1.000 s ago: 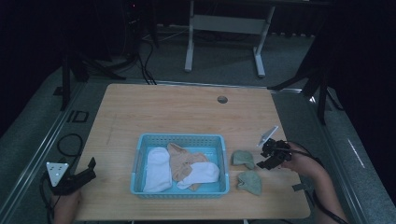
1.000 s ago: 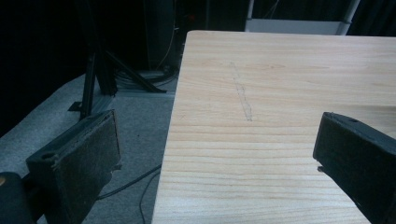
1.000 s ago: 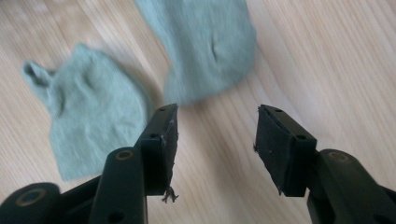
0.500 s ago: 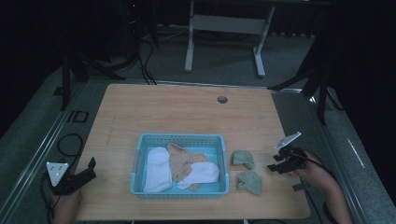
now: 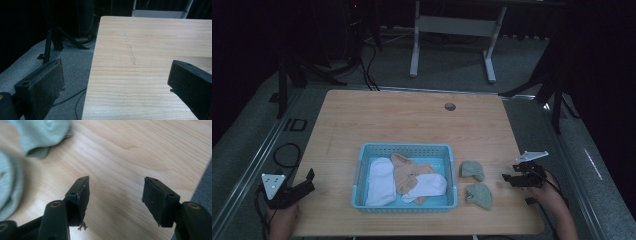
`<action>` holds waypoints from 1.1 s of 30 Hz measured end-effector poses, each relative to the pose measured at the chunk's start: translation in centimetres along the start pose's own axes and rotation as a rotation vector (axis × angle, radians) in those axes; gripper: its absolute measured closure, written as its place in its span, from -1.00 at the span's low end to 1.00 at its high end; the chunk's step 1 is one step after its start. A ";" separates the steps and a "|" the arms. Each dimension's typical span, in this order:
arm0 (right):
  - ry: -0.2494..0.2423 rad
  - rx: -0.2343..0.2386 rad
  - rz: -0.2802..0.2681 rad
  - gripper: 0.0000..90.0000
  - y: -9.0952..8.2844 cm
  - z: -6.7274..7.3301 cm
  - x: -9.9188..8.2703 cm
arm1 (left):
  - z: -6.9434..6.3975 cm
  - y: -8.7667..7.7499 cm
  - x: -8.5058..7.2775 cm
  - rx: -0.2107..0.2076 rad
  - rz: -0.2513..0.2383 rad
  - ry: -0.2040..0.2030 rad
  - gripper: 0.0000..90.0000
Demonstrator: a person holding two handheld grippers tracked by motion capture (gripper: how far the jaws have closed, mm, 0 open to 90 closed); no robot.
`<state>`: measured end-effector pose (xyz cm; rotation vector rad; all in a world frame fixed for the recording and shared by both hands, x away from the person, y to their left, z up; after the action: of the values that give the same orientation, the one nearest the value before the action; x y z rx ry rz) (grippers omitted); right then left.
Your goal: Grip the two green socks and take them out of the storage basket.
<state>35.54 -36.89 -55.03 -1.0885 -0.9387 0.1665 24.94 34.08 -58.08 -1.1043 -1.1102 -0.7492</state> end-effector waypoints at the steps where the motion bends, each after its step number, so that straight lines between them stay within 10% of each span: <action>1: 0.000 0.000 0.000 -0.21 0.0 0.0 0.0 | 0.0 0.0 0.0 0.000 0.000 0.000 -0.99; 8: 0.134 -0.049 -0.113 -0.74 0.7 -0.6 -1.4 | 0.0 0.0 0.0 0.000 -0.001 -0.002 -0.99; 16: 0.275 -0.082 -0.275 -0.76 0.5 -0.9 -2.7 | 0.0 0.0 0.0 -0.002 -0.002 -0.004 -0.99; 33: 0.301 -0.287 -0.383 -0.76 0.5 -0.6 -4.3 | 0.0 0.0 0.0 -0.004 0.000 -0.004 -0.99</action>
<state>33.47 -39.40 -58.02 -1.1338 -0.8948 -0.4481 24.95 34.11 -58.09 -1.1093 -1.1124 -0.7497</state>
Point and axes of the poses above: each handheld gripper's, and its own axes: y roughly forward along the jaws, x roughly out of its top, z roughly to its left, the point moved 3 cm from there along y, roughly forward along the jaws, and after that the axes turned 15 degrees about x, right-handed, at the moved point
